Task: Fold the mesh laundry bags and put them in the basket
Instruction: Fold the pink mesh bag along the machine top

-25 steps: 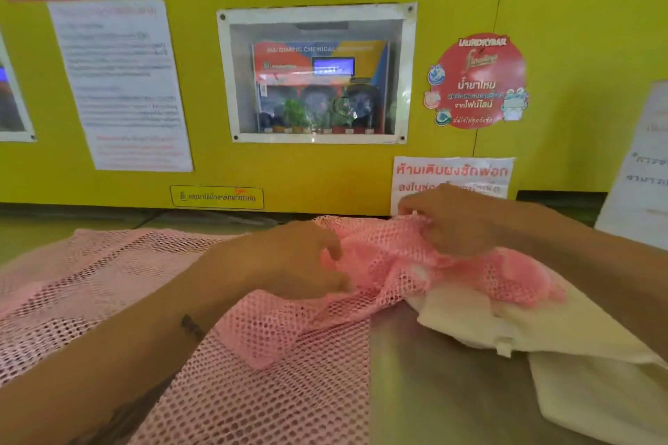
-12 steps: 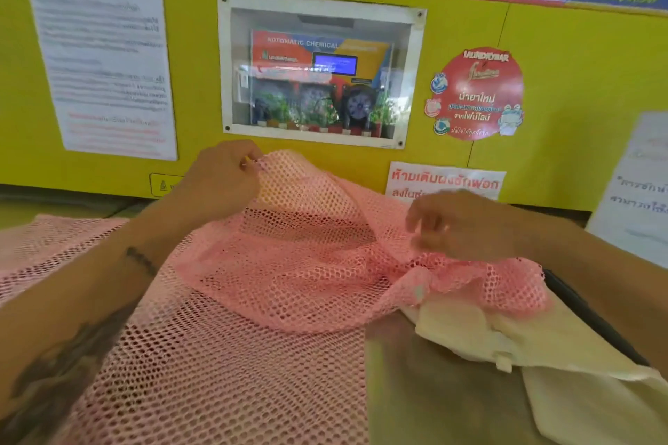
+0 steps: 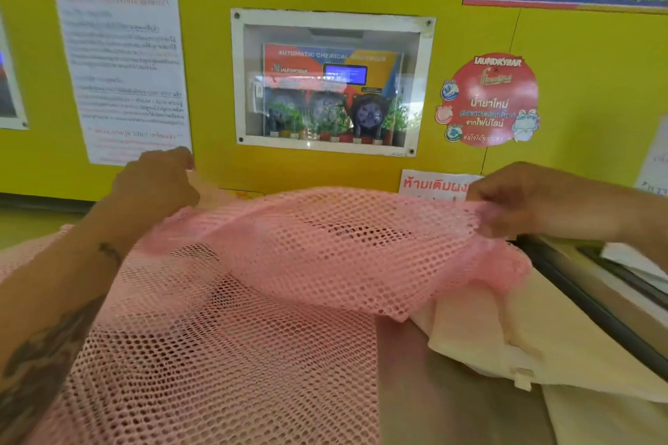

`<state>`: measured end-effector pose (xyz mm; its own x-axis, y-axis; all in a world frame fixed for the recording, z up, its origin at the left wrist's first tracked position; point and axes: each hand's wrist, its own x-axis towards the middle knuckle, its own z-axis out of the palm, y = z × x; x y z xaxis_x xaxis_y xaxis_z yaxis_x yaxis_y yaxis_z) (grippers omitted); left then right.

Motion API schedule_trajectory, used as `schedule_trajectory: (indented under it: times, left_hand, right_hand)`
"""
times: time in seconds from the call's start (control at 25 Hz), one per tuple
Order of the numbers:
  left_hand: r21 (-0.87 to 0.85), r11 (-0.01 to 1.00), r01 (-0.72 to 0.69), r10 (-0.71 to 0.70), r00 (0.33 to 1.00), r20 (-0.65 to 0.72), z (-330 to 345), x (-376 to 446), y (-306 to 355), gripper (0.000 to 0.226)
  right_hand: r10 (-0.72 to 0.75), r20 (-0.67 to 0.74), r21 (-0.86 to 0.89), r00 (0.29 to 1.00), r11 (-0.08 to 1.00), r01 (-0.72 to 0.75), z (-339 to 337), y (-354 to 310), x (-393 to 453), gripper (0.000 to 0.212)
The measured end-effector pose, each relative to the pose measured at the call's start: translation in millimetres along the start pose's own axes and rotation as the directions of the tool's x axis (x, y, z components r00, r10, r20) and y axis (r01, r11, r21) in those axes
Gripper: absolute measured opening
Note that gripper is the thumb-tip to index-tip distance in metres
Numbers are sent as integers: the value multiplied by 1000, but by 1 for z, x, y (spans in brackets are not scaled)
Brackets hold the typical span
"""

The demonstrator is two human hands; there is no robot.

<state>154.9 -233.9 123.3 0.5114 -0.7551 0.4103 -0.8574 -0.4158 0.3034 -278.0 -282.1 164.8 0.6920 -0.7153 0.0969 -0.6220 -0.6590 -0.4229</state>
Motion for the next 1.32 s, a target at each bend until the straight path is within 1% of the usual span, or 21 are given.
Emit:
schedule_trajectory:
  times: [0.08,0.12,0.16,0.24,0.28,0.32,0.36,0.44,0.48,0.52,0.56,0.64,0.72,0.8,0.88,0.96,1.04,1.12,1.2,1.28,1.32]
  left_hand:
    - [30,993,-110,108,992,72,-3,-6,11,57]
    - [-17,978,-207,208,973,96,-1,-12,22,52]
    - [-101,946,-307,319,939,128,1,-21,35,45]
    - [-298,852,-431,500,839,215,5,-41,64,33]
    - [-350,816,-459,556,789,262,10,-49,78,31]
    - [-365,793,-487,596,745,301,18,-53,90,32]
    - [-350,786,-510,614,709,345,29,-56,102,37]
    - [-234,805,-545,583,655,481,53,-59,120,55]
    - [-162,817,-554,539,632,557,65,-61,126,64]
    - [-101,827,-552,487,617,619,76,-61,129,70]
    - [-67,838,-541,447,612,652,83,-62,131,71]
    - [-76,854,-514,439,636,635,86,-60,127,66]
    - [-118,857,-502,485,706,516,78,-54,118,53]
    - [-175,864,-473,504,801,322,62,-41,105,37]
    - [-186,892,-411,432,897,89,36,-22,86,32]
    - [-146,932,-332,325,943,-72,2,-3,57,34]
    - [-102,961,-256,241,960,-141,-25,13,23,35]
    - [-45,985,-168,160,977,-139,-31,19,-9,28]
    - [91,991,-98,106,990,-89,-21,12,-37,28]
    - [201,977,-68,77,996,-39,-6,-1,-53,34]
    - [226,972,-64,71,997,-22,0,-7,-59,36]
  right_hand:
    - [61,208,-23,976,998,-57,-2,7,-4,17]
    - [111,263,-27,958,994,-107,1,10,-2,24]
    - [142,272,7,952,989,-149,4,11,1,28]
    - [154,188,91,970,981,-173,12,10,10,23]
    - [149,112,54,983,986,-156,16,11,14,19]
    - [162,51,-62,986,985,-159,22,12,18,16]
    - [190,24,-200,981,963,-182,31,13,19,21]
    - [291,88,-402,953,885,-234,51,18,20,50]
    - [345,133,-447,929,858,-254,60,20,18,60]
    - [376,156,-466,913,843,-268,65,20,16,62]
    - [385,153,-470,910,839,-276,67,21,13,59]
    - [314,53,-434,948,862,-261,63,25,10,45]
    - [203,-136,-380,970,893,-241,51,28,10,31]
    - [96,-305,-350,947,914,-205,38,29,12,32]
    - [36,-387,-300,922,940,-162,23,26,14,35]
    - [51,-322,-267,945,953,-143,9,16,17,32]
    - [97,-168,-280,981,949,-142,2,5,22,32]
    - [101,-116,-323,988,937,-134,8,-6,35,32]
    - [57,-138,-378,989,920,-106,25,-22,57,33]
    - [-18,-109,-382,994,924,-25,46,-45,79,32]
    - [-65,-62,-359,996,933,38,58,-60,89,31]
